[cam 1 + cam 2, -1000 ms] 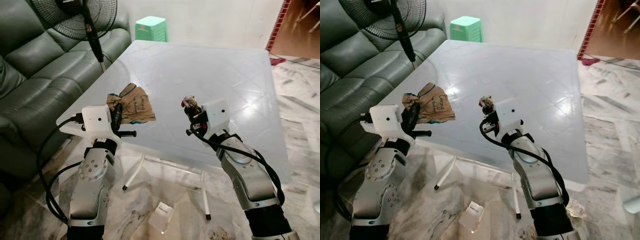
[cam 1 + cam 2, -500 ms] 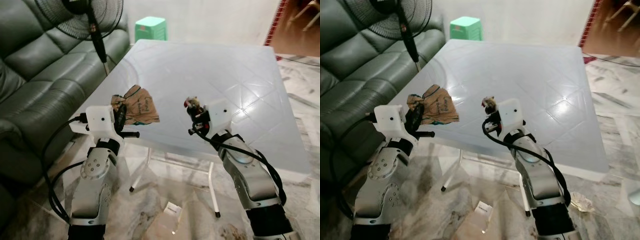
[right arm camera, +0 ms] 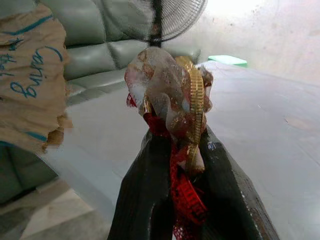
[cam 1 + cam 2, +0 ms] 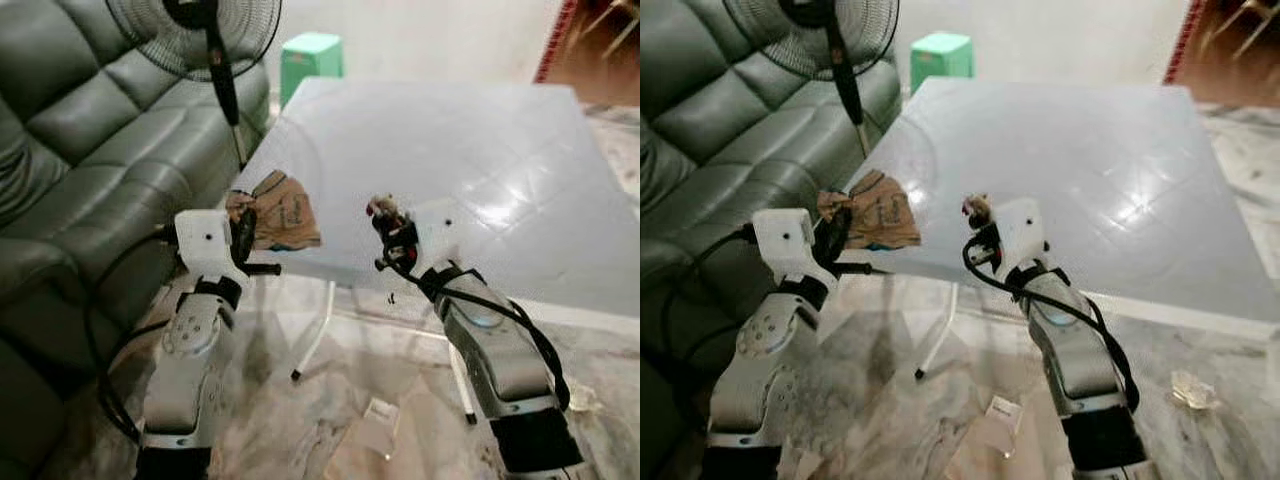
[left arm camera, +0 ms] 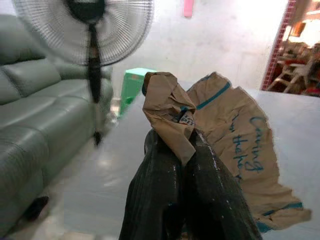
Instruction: Picking trash to rubbish bin
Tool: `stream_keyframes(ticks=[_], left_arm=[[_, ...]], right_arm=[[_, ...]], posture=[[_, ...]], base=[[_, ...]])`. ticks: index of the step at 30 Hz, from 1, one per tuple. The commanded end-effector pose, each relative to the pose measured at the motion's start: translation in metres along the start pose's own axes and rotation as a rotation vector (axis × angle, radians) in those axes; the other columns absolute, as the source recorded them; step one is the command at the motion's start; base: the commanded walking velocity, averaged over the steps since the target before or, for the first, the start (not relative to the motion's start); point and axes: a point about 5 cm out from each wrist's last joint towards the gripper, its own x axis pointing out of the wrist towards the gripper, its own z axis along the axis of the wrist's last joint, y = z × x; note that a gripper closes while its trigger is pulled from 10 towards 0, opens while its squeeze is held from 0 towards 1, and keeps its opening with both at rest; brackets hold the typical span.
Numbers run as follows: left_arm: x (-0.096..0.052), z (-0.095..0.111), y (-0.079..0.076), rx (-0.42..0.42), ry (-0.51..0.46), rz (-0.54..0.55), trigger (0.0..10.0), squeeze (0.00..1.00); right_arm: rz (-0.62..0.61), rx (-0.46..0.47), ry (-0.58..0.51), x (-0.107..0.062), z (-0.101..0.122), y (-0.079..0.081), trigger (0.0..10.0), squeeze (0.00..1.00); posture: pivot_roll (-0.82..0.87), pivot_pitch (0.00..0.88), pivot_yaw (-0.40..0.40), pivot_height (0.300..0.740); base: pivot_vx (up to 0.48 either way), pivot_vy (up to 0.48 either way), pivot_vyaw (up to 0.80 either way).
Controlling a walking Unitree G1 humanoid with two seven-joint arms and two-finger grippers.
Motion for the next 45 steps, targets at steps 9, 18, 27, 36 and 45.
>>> stream_keyframes(ticks=[9, 18, 27, 36, 45], left_arm=[[0.003, 0.001, 0.012, -0.078, 0.019, 0.019, 0.0, 0.00], [0.006, 0.001, 0.015, -0.093, 0.035, 0.043, 2.2, 0.00], [0.007, 0.001, 0.017, -0.094, 0.041, 0.046, 2.8, 0.00], [0.010, 0.003, 0.019, -0.085, 0.042, 0.050, 1.8, 0.00], [0.011, 0.003, 0.018, -0.080, 0.035, 0.046, 2.0, 0.00]], right_arm=[[0.010, -0.007, -0.018, 0.003, 0.006, 0.005, 10.0, 0.00], [-0.032, -0.007, 0.011, 0.004, 0.003, 0.000, 10.0, 0.00], [-0.046, -0.003, 0.017, 0.004, 0.002, -0.002, 10.0, 0.00], [-0.055, 0.001, 0.023, 0.004, 0.002, -0.002, 10.0, 0.00], [-0.069, -0.005, 0.030, 0.004, 0.002, -0.005, 10.0, 0.00]], posture=[[0.01, 0.018, 0.031, 0.740], [0.00, 0.023, 0.033, 0.740], [0.00, 0.024, 0.036, 0.740], [0.00, 0.025, 0.037, 0.740], [0.00, 0.027, 0.037, 0.740]], base=[[0.000, 0.000, 0.00], [0.000, 0.000, 0.00], [0.000, 0.000, -0.66], [0.000, 0.000, -0.78], [0.000, 0.000, -0.78]])
